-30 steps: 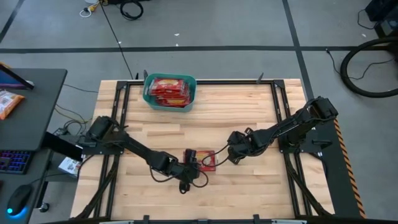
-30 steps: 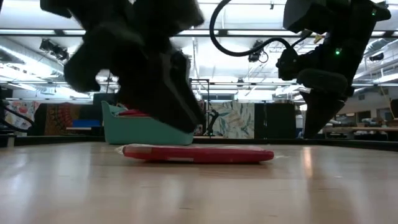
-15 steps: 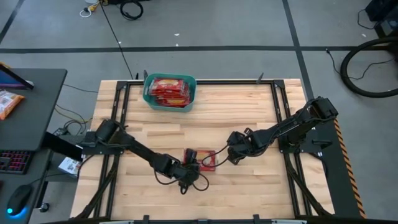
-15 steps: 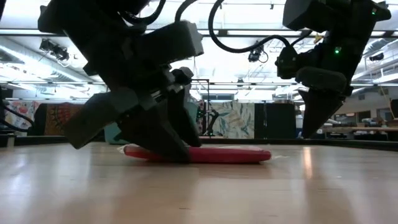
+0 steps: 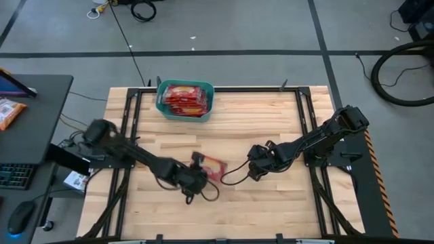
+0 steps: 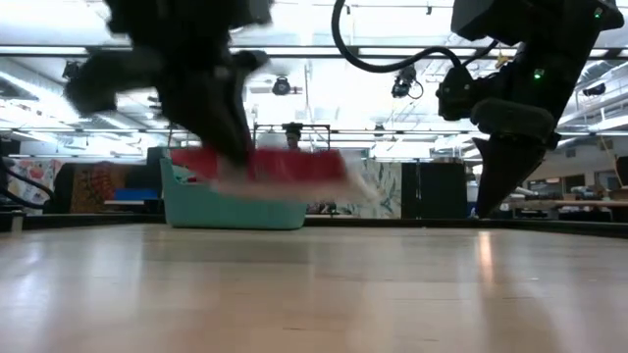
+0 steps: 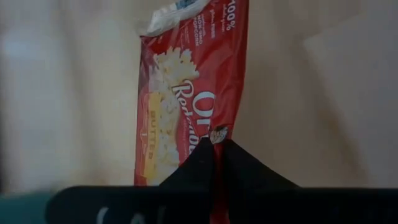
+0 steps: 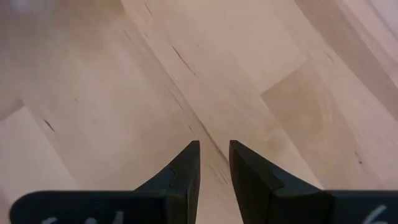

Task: Sort popcorn bags into baskets
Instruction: Put the red popcorn bag into the green bin

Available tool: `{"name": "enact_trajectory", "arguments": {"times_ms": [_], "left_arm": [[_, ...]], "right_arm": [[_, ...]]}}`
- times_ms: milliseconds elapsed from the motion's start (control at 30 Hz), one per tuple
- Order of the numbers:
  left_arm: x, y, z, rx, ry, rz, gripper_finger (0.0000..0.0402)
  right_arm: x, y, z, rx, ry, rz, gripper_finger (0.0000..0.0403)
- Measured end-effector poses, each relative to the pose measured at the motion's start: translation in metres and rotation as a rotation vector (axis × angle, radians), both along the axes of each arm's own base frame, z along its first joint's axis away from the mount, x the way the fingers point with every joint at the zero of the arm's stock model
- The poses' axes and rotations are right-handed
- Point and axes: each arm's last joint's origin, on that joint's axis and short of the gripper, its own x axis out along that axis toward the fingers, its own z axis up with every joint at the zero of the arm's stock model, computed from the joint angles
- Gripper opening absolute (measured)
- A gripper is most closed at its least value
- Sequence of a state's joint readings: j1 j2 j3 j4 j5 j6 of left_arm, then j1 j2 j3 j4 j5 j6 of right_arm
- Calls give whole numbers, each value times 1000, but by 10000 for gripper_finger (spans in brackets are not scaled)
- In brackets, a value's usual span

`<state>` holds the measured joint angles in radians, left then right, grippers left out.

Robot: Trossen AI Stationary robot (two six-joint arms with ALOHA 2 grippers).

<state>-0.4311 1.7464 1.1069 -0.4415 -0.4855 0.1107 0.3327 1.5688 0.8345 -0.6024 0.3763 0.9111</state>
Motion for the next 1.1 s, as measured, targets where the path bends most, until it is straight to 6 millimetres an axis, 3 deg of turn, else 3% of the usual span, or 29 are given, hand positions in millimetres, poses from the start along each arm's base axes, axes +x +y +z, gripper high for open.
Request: {"name": "enact_trajectory", "arguments": {"times_ms": [233,500,667,900,1100], "left_arm": [[-35,48,70,90,-71,127,20],[-56,129,115,233,-108,233,21],[-65,195,120,193,-57,245,22],[-81,280,109,153,-20,216,22],[-98,328,86,61,34,291,23]], "right_arm": [[1,3,1,-14,-25,10,91],[5,5,2,-10,-65,28,91],[5,6,2,-10,-70,38,91],[8,6,3,-8,-96,53,91],[8,6,3,-12,-95,67,91]]}}
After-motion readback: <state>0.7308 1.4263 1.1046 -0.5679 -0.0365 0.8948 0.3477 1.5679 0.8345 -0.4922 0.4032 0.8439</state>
